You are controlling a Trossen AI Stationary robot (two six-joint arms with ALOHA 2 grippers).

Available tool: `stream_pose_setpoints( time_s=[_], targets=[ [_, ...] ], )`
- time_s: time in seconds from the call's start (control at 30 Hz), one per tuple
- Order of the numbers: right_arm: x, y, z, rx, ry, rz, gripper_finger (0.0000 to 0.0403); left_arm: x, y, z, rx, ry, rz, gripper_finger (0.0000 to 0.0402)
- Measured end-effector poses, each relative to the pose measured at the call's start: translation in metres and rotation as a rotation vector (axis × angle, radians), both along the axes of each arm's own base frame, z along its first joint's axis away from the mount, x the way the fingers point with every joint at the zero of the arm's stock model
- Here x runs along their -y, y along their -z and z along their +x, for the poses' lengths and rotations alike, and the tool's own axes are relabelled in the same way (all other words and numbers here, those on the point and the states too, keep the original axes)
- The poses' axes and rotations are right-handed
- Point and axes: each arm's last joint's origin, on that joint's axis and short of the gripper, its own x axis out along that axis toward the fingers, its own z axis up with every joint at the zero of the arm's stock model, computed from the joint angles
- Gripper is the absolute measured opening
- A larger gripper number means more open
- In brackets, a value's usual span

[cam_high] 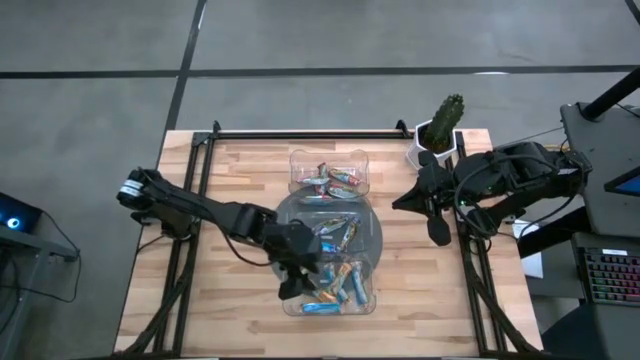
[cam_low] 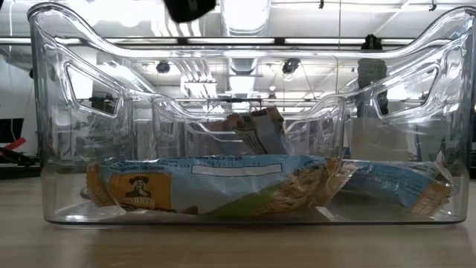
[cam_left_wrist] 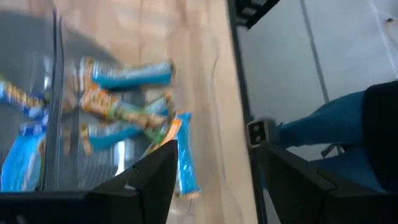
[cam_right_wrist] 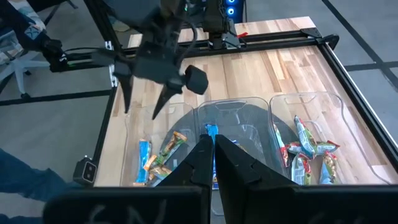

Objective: Pick and place Granola Bars by type
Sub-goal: Return to Home Position

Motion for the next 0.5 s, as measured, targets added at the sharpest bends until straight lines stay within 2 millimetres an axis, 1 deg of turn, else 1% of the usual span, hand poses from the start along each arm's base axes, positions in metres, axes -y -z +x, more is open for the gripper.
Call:
stream_pose_setpoints(
  time_s=[0.13, 0.23, 0.3, 0.4, 0.5],
  targets=[
    [0.000, 0.000, 0.000, 0.000, -0.001, -0.002, 0.0008, -0.001, -0.025, -0.001, 0.093, 0.018, 0.009, 0.0188],
    [0.000, 0.000, 0.000, 0.001, -0.007, -0.010, 0.0008, -0.003, -0.040, -0.005, 0.140, 0.014, 0.037, 0.0156],
    [0.000, 0.000, 0.000, 0.001, -0.009, -0.013, 0.0008, -0.006, -0.047, -0.008, 0.152, -0.002, 0.070, 0.0132],
    [0.000, 0.000, 0.000, 0.002, -0.013, -0.019, 0.0008, -0.012, -0.058, -0.018, 0.160, -0.027, 0.114, 0.0102],
    [0.000, 0.000, 0.000, 0.004, -0.016, -0.038, 0.0008, -0.019, -0.070, -0.031, 0.208, -0.090, 0.152, 0.0077]
  ],
)
